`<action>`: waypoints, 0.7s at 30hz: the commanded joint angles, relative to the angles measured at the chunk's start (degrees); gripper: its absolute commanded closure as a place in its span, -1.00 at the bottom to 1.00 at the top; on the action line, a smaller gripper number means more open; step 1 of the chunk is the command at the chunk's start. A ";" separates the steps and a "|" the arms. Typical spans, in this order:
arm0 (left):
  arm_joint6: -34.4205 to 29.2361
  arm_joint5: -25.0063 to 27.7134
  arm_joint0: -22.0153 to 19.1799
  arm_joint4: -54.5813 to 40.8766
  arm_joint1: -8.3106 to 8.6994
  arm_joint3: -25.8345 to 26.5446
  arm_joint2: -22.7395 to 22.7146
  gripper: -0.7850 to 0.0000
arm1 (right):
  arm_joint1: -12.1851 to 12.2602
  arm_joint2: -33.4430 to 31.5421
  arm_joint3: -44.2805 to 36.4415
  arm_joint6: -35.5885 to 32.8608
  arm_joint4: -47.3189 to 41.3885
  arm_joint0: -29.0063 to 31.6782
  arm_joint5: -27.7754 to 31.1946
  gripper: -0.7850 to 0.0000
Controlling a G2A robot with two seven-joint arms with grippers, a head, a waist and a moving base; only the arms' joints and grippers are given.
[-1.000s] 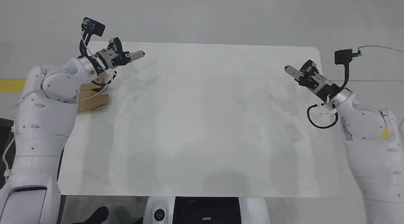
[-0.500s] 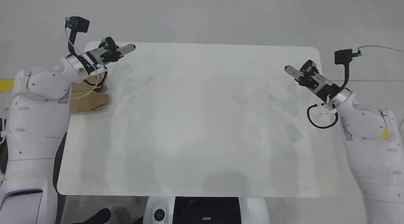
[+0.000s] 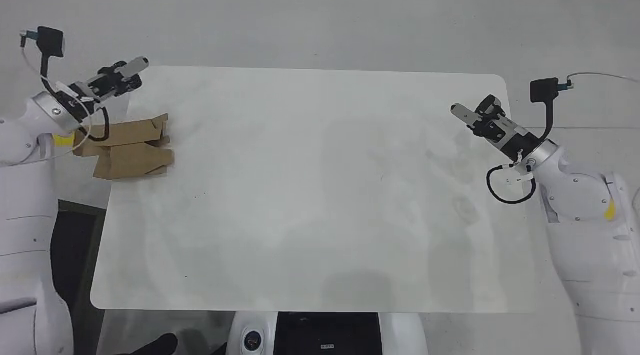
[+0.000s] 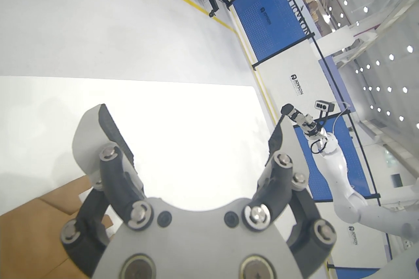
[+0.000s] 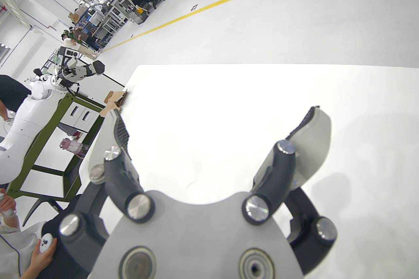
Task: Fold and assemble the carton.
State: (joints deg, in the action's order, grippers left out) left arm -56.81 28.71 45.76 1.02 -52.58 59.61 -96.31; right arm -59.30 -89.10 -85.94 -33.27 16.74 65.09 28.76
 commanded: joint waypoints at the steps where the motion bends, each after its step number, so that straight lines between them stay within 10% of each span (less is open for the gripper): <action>1: 0.69 -0.91 -0.06 0.66 0.55 -1.19 -1.55 -1.00 | 0.00 0.00 0.00 0.00 0.00 0.00 0.00 -1.00; 21: 13.20 -5.79 -0.93 17.07 5.98 -13.92 -11.69 -1.00 | 0.00 0.00 0.00 0.00 0.00 0.00 0.00 -1.00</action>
State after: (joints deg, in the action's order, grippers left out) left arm -43.92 23.90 45.07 16.24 -46.90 46.47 -108.00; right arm -59.30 -89.10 -85.94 -33.27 16.74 65.09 28.76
